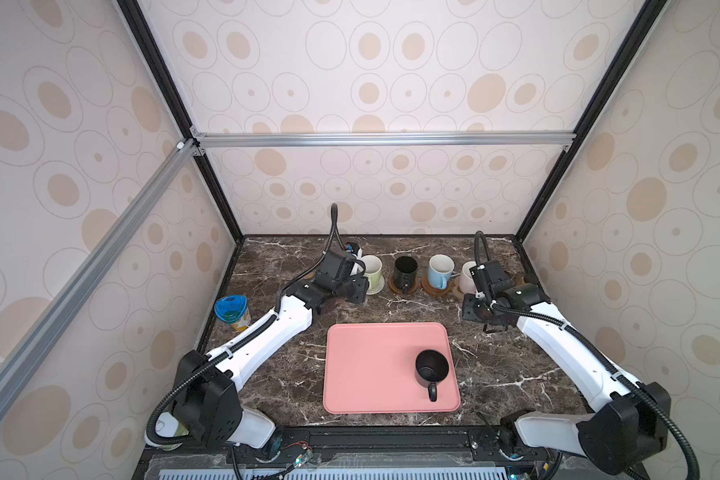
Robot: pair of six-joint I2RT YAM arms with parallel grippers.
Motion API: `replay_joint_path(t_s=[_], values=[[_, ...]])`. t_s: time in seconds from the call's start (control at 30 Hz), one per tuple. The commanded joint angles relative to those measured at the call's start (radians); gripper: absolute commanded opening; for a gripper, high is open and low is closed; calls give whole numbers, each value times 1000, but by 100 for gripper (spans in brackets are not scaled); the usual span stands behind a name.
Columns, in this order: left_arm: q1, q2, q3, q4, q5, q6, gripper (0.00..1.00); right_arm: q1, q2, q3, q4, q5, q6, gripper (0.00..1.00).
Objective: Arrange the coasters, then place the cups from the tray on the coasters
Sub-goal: 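Raise the left gripper off the grey mug and move it toward the tray, then lower the left gripper onto the black mug on the tray and grip its rim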
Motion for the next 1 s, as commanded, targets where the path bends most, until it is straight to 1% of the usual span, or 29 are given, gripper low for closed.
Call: replay_joint_path(t_s=[0.0, 0.1, 0.13, 0.27, 0.4, 0.53, 0.77, 0.97], values=[[-55, -50, -15, -73, -11, -53, 55, -24, -25, -17, 20, -36, -21, 50], [-103, -79, -33, -105, -19, -89, 56, -24, -27, -27, 31, -59, -39, 50], [-118, -89, -37, -120, -25, -102, 57, -54, -31, -34, 38, -65, -42, 50], [-185, -121, -39, -174, -37, -165, 58, -83, -38, -71, 84, -98, -51, 51], [-260, -136, -76, -199, -3, -253, 60, -116, -24, -83, 117, -141, -65, 51], [-345, -134, -92, -223, 4, -339, 62, -131, -17, -96, 139, -168, -81, 51], [-495, -50, -66, -213, 40, -449, 63, -155, 0, -107, 180, -211, -107, 51], [-582, 38, -39, -160, 75, -507, 65, -171, 2, -118, 205, -242, -124, 51]])
